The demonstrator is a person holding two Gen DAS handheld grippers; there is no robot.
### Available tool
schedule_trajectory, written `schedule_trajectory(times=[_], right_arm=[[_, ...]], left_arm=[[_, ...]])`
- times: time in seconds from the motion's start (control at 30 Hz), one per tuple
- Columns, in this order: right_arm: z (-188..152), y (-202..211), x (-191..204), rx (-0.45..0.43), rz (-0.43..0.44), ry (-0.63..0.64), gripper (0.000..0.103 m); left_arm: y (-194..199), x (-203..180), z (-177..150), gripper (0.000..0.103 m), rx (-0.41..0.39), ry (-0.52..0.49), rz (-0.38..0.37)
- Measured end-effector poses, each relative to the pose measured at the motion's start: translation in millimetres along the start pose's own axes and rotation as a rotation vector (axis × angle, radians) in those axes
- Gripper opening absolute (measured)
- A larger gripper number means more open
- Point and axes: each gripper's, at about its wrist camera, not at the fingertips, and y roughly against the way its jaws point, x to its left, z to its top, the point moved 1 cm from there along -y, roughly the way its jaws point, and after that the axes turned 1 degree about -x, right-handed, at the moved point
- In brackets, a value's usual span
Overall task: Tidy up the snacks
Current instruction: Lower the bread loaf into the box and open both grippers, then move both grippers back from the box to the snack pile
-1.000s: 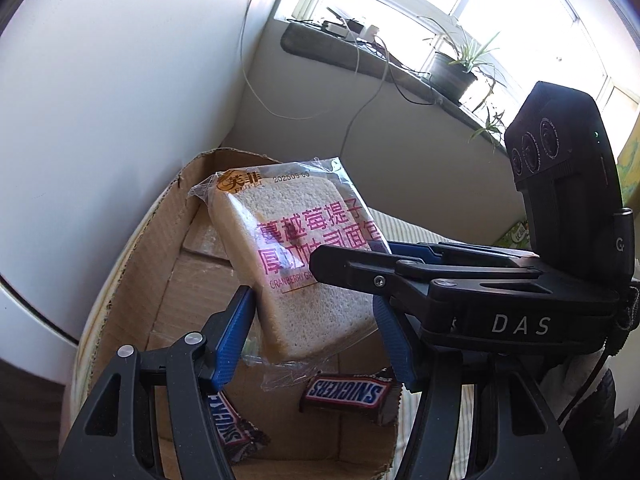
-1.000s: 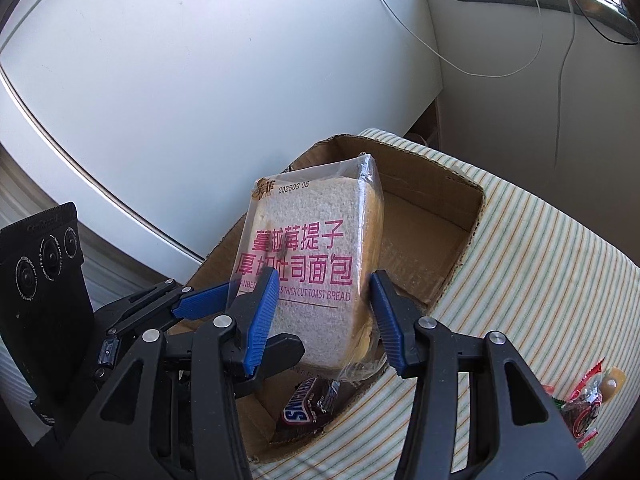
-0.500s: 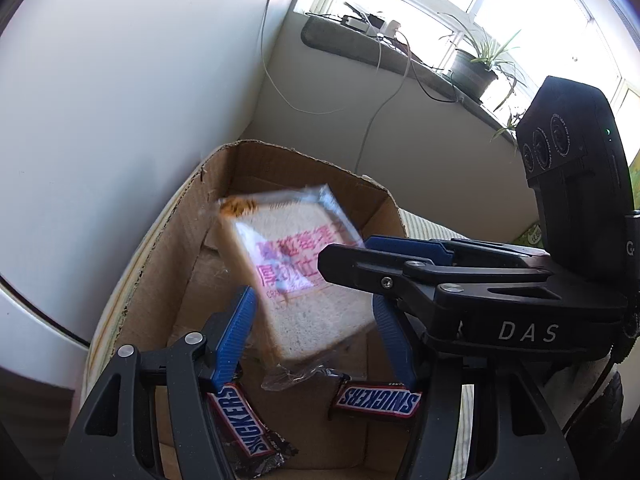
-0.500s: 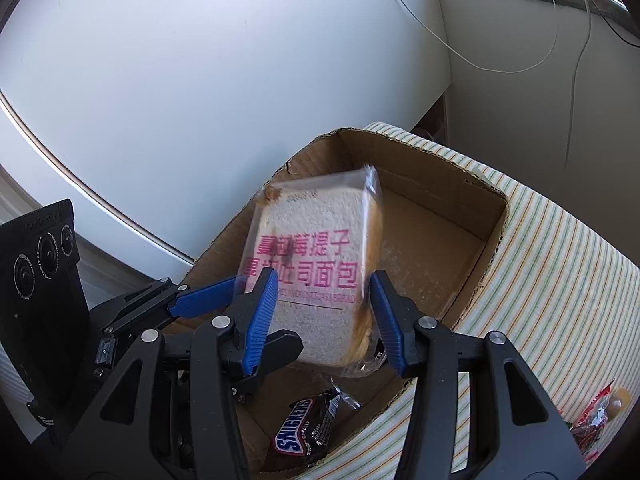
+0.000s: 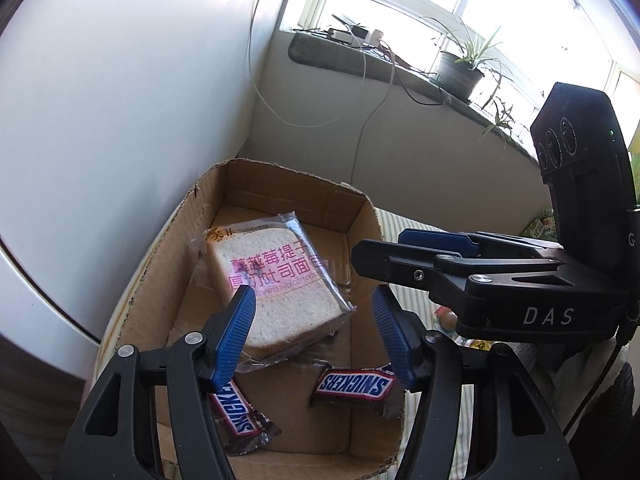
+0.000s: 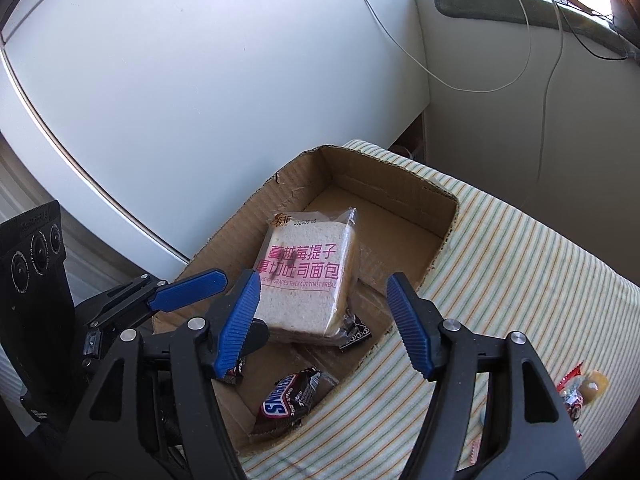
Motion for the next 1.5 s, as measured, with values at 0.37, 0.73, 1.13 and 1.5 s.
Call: schedule_trajectory(times=[0.37,0.73,1.13,1.5], right_arm=[[-40,74,-40,-0.112,-0.16,0.018,0.069],[-90,132,-99,-0.134,-0.326,0.004,0.077],[-147,117,-113,-0.008,-0.333,0.023,0.076],[-165,92,-108,0.04,-0.337,0.07,0.077]], left_arm=[[17,-47,-15,0.06,-0.052,-0.086,-0.018],[1,-102,-38,0.06,-0.028,-0.159,-0.108],[-40,-136,-62,0.042,0.091,-0.213,-0.157],[-78,-151,-70,0.035,0.177,-0.269,-0.16]])
